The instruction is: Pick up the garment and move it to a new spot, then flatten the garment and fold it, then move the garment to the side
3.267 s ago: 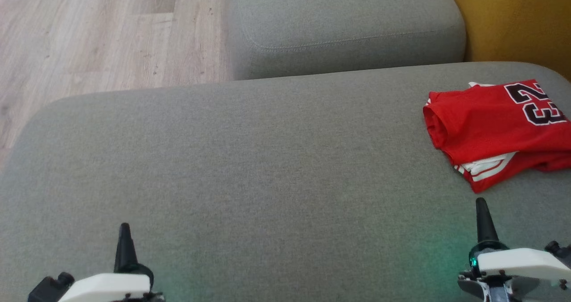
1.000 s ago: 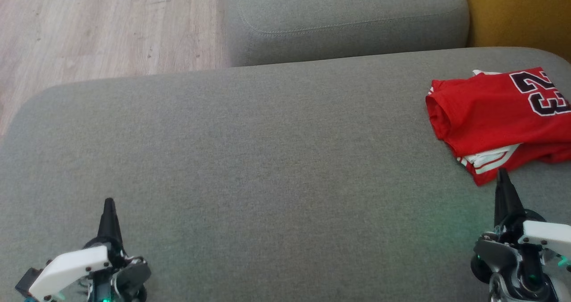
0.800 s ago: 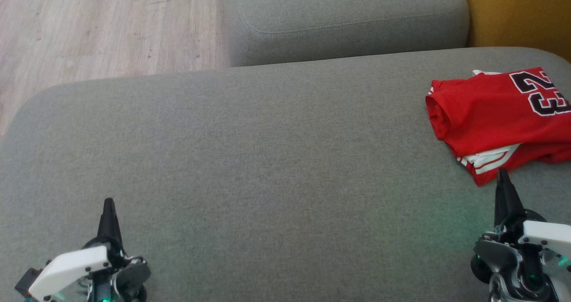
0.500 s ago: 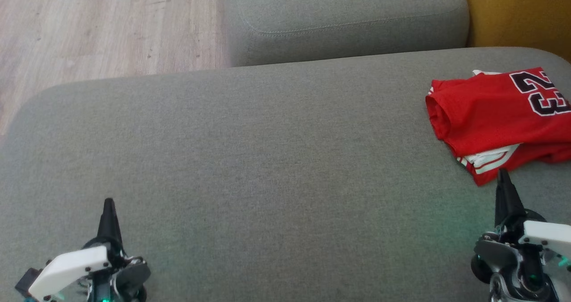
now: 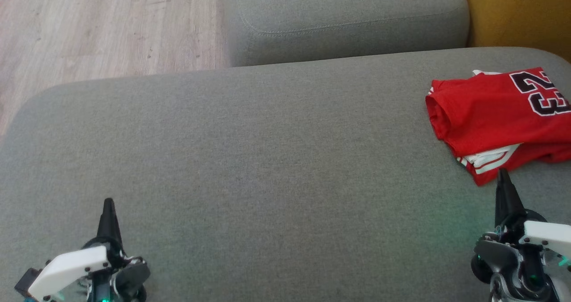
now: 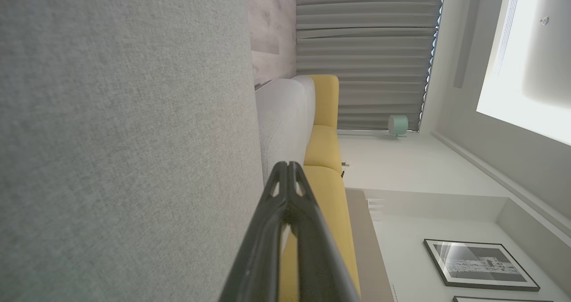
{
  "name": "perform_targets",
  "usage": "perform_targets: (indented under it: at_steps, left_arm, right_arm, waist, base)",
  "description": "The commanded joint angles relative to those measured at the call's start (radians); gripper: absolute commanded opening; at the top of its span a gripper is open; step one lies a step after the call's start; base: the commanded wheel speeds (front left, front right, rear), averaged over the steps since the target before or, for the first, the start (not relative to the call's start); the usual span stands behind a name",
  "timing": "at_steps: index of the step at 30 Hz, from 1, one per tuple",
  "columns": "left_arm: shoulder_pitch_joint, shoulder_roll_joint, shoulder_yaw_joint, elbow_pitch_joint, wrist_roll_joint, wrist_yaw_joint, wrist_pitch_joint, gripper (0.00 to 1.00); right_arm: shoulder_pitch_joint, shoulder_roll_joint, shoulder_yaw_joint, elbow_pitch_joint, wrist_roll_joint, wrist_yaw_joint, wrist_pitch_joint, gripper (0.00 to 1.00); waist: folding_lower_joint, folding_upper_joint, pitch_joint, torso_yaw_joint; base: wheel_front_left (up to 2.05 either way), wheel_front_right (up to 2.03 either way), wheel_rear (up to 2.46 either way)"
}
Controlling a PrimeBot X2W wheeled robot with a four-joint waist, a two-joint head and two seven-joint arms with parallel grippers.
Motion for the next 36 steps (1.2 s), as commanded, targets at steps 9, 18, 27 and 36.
perform_targets:
  at_steps: [9, 18, 27, 36]
  left_arm:
    - [-0.05, 0.005, 0.037, -0.028, 0.012, -0.007, 0.005, 0.0]
    - [-0.05, 0.004, 0.039, -0.028, 0.013, -0.007, 0.007, 0.0]
    - [-0.05, 0.003, 0.04, -0.028, 0.015, -0.007, 0.008, 0.0]
    - [-0.05, 0.002, 0.042, -0.027, 0.016, -0.007, 0.009, 0.0]
  right_arm:
    - [-0.048, -0.007, 0.015, -0.038, -0.007, -0.001, 0.005, 0.0]
    - [-0.048, -0.006, 0.014, -0.037, -0.009, -0.001, 0.006, 0.0]
    - [-0.048, -0.005, 0.012, -0.037, -0.01, -0.001, 0.007, 0.0]
    - [-0.048, -0.004, 0.011, -0.037, -0.011, -0.001, 0.008, 0.0]
  waist:
    - [0.0, 0.0, 0.0, 0.0]
    - [0.0, 0.0, 0.0, 0.0]
    - [0.0, 0.0, 0.0, 0.0]
    - [0.0, 0.0, 0.0, 0.0]
  base:
    - [0.0, 0.0, 0.0]
    - [0.0, 0.0, 0.0]
    - [0.0, 0.0, 0.0]
    - [0.0, 0.0, 0.0]
